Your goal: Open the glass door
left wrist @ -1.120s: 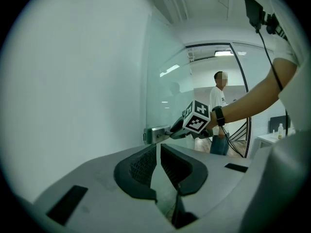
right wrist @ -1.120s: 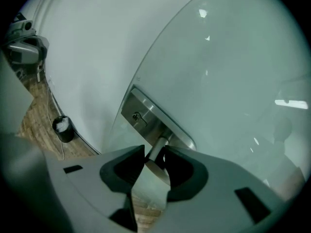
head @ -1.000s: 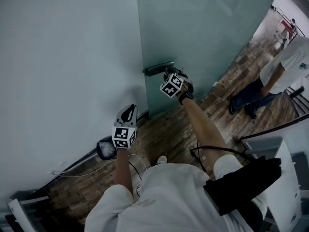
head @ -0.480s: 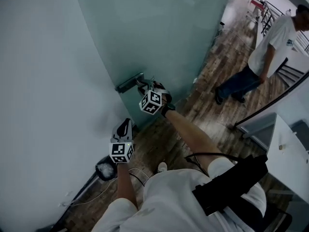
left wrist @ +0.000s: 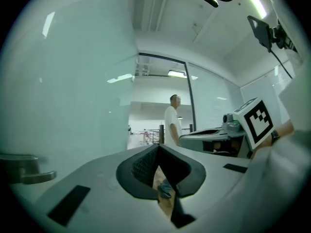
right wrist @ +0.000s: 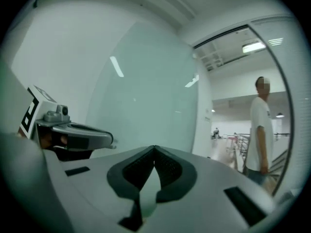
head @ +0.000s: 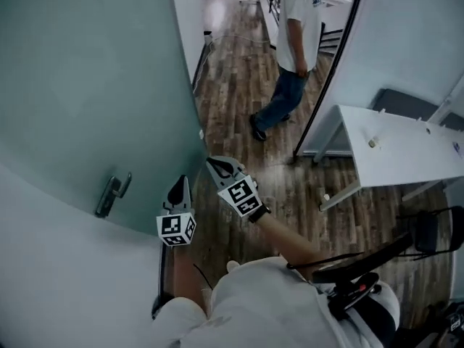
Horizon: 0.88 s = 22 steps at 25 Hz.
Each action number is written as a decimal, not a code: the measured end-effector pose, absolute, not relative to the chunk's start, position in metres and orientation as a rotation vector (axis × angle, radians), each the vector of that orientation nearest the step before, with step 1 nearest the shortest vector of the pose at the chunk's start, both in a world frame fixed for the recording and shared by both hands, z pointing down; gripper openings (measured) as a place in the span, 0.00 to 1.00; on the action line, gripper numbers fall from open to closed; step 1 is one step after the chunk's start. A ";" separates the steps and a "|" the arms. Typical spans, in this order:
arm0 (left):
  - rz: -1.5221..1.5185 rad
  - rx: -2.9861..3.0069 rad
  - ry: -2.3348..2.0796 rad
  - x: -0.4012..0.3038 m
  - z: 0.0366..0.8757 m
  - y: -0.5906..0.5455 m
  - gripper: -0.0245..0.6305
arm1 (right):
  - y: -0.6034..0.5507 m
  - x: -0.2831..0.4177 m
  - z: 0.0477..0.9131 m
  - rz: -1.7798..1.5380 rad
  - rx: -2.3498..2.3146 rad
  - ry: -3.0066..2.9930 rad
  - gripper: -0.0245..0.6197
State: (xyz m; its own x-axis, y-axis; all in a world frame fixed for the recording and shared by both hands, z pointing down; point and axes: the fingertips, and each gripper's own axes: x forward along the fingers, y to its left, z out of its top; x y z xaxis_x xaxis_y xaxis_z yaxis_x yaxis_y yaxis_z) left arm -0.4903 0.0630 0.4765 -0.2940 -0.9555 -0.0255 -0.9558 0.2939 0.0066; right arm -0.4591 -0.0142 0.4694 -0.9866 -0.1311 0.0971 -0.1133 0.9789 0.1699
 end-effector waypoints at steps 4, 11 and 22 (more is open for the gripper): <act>0.054 -2.043 2.301 -0.426 0.446 -0.030 0.04 | -0.095 -0.364 0.432 -0.157 0.550 -3.068 0.04; 0.159 -2.219 2.103 -0.328 0.414 -0.131 0.04 | -0.166 -0.240 0.388 -0.153 1.001 -3.066 0.04; 0.144 -2.200 2.012 -0.275 0.387 -0.166 0.04 | -0.195 -0.193 0.366 -0.168 1.122 -3.066 0.04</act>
State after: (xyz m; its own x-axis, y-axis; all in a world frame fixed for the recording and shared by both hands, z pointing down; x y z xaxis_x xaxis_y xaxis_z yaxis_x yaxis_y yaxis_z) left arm -0.2751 -0.1664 0.3871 0.0921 -0.9801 -0.1756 -0.9951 -0.0844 -0.0505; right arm -0.1928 -0.1952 0.3657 -0.7572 -0.6347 -0.1543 -0.6477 0.7600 0.0527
